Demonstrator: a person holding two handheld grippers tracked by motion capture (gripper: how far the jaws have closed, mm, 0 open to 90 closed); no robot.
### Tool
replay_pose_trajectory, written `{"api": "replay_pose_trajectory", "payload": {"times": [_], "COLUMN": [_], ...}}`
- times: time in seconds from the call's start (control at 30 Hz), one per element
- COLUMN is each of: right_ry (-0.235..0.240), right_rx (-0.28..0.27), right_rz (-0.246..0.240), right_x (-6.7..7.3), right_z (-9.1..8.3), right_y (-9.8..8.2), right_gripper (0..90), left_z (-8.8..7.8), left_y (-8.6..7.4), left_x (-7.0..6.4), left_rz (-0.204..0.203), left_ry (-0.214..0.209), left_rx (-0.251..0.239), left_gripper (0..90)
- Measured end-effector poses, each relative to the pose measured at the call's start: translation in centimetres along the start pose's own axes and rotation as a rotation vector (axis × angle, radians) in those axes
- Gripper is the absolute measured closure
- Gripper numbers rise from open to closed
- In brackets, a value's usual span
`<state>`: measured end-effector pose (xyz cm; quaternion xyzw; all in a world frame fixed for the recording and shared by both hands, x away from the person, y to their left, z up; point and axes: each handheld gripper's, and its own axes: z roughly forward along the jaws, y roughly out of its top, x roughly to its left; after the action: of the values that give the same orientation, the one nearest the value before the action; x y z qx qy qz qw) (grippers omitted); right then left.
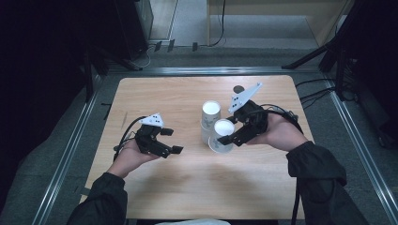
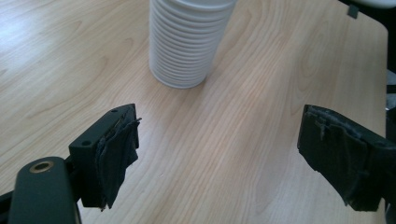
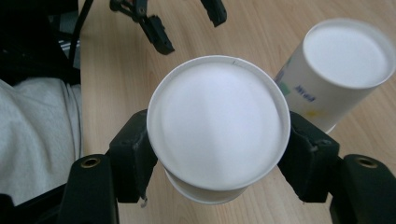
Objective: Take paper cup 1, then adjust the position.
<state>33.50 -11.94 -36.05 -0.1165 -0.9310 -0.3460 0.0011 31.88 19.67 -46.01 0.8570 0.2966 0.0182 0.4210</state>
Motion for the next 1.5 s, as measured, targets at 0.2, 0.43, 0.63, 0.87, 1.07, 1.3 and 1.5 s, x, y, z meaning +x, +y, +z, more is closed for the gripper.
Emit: {"api": "replay_pose_trajectory", "payload": {"times": [0.2,0.43,0.63,0.87,1.07,1.3,1.5], "right_ry": [0.02,0.051,0.073,0.074,0.089,0.1,0.115], "right_rx": [-0.024,-0.044,-0.056,-0.103,-0.121,-0.151,-0.177], "right_rz": [0.011,0.035,0.047,0.046,0.071,0.088,0.094], "right_x": [-0.1,-0.3,-0.1,0.1,0.3,0.4,0.6], "right_z": [2.3,4.4,6.2,6.9,7.2,7.3,7.2], "right_y": [-2.0,-3.1,-3.6,-3.8,-4.2,-4.1,-4.1], "right_gripper": [34.1,34.1,34.1,34.2,34.2,34.2,34.2], "left_z": [0.7,1.3,1.5,2.1,2.8,3.4,3.8], "left_y": [0.2,0.4,0.3,0.5,0.8,0.8,0.8], "left_x": [-0.4,-0.5,-1.2,-1.6,-2.4,-3.2,-3.5], "left_rz": [0.047,0.056,0.067,0.09,0.117,0.148,0.146], "left_ry": [-0.025,-0.068,-0.086,-0.108,-0.13,-0.148,-0.156], "left_rx": [-0.005,-0.01,-0.013,-0.012,-0.017,-0.002,-0.015], "left_gripper": [12.9,12.9,12.8,12.8,12.8,9.5,9.4]}}
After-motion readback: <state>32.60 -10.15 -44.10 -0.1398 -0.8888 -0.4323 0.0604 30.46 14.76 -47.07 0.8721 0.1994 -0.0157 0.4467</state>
